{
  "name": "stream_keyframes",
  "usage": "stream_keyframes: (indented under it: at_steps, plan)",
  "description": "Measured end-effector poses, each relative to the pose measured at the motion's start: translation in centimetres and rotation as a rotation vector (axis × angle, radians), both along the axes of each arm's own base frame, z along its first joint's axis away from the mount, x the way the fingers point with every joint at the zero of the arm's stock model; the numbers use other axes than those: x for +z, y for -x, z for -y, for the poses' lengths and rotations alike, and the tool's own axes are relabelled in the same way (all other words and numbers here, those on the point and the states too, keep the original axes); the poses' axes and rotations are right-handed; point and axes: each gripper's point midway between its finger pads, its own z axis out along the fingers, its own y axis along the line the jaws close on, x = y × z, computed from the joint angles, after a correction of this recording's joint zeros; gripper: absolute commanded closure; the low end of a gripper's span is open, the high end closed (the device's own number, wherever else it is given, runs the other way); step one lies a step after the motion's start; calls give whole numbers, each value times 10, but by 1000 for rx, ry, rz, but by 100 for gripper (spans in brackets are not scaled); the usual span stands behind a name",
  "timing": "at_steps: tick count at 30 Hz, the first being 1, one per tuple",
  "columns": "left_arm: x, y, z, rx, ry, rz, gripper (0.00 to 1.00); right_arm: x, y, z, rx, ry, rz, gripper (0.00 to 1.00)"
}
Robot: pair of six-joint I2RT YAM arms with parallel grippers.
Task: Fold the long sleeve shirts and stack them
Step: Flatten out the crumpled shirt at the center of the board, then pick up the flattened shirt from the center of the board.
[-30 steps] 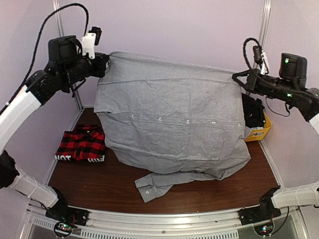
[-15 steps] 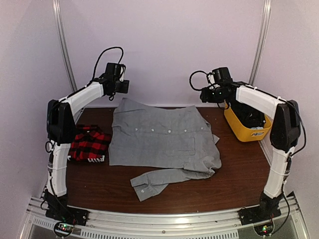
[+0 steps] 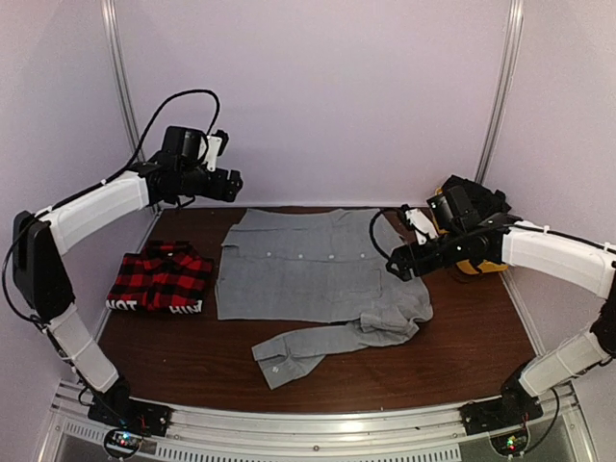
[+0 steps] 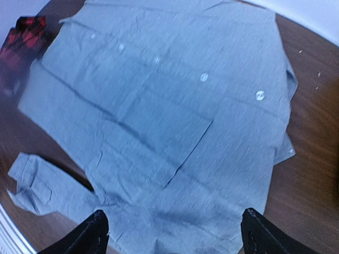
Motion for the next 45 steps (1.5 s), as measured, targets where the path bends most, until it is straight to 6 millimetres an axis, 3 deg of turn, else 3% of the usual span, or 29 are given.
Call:
stream_keyframes:
  at_steps: [3,7,13,15,18,24,27,33,37,41,45]
  plan:
    - [3,37,9,-80,54,-4,8,-23,35,-1,61,24,-86,10]
    - [-24,74,10,-141,71,-74,8,-52,59,-9,116,91,-181,11]
    - [-61,96,5,-157,44,-170,8,-110,84,-24,196,247,-312,22]
    - [-66,100,5,-161,40,-184,8,-125,89,-23,204,288,-350,30]
    - [-71,105,8,-172,31,-196,8,-132,91,-19,201,314,-368,48]
    - [-90,122,28,-250,-63,-232,8,-125,86,-18,193,324,-344,81]
    - [-110,136,41,-324,-131,-263,8,-110,85,-19,186,297,-313,100]
    - [-150,174,52,-520,-235,-330,8,-59,73,-18,153,234,-190,100]
    - [-177,201,56,-637,-315,-360,7,-32,63,0,88,208,-132,100]
    - [-195,223,68,-742,-385,-376,8,-20,55,22,17,211,-110,100]
    - [-216,234,76,-798,-430,-417,8,-20,52,32,-13,212,-114,100]
